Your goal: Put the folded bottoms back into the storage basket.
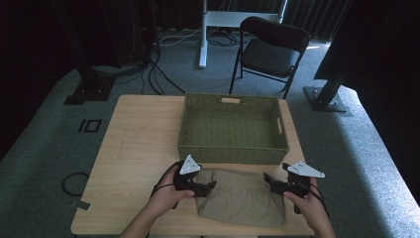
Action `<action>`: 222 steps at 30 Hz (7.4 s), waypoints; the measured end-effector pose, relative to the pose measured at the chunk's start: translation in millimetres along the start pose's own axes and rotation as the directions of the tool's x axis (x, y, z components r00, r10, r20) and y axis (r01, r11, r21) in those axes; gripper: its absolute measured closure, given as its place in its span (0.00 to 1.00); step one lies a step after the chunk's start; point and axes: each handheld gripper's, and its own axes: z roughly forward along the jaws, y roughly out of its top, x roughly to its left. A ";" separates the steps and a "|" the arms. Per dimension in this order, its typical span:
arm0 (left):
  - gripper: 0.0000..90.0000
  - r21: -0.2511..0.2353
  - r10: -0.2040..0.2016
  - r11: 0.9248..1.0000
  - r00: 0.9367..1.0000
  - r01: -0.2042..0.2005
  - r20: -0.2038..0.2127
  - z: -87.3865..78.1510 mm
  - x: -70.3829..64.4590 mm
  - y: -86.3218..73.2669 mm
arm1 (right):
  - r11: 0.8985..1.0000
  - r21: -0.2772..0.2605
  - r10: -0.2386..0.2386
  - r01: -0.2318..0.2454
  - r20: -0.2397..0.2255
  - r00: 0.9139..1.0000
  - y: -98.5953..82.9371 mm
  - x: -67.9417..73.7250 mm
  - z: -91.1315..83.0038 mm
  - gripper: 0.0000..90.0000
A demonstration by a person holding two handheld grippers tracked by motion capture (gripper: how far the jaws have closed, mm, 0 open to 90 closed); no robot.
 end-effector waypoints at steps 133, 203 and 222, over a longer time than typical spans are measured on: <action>0.89 -0.174 -0.054 0.983 0.998 0.056 0.014 -44.9 7.0 77.0 | 0.999 -0.013 -0.037 0.036 -0.166 0.985 96.2 16.5 -33.4 0.88; 0.88 -0.194 -0.161 0.971 0.982 0.140 -0.099 64.2 132.8 129.8 | 0.980 0.084 0.184 -0.180 -0.039 0.982 159.4 -67.3 145.5 0.88; 0.88 -0.087 -0.219 0.974 0.964 0.208 -0.150 106.8 152.0 103.8 | 0.965 0.182 0.187 -0.190 0.029 0.982 135.5 -70.7 190.0 0.88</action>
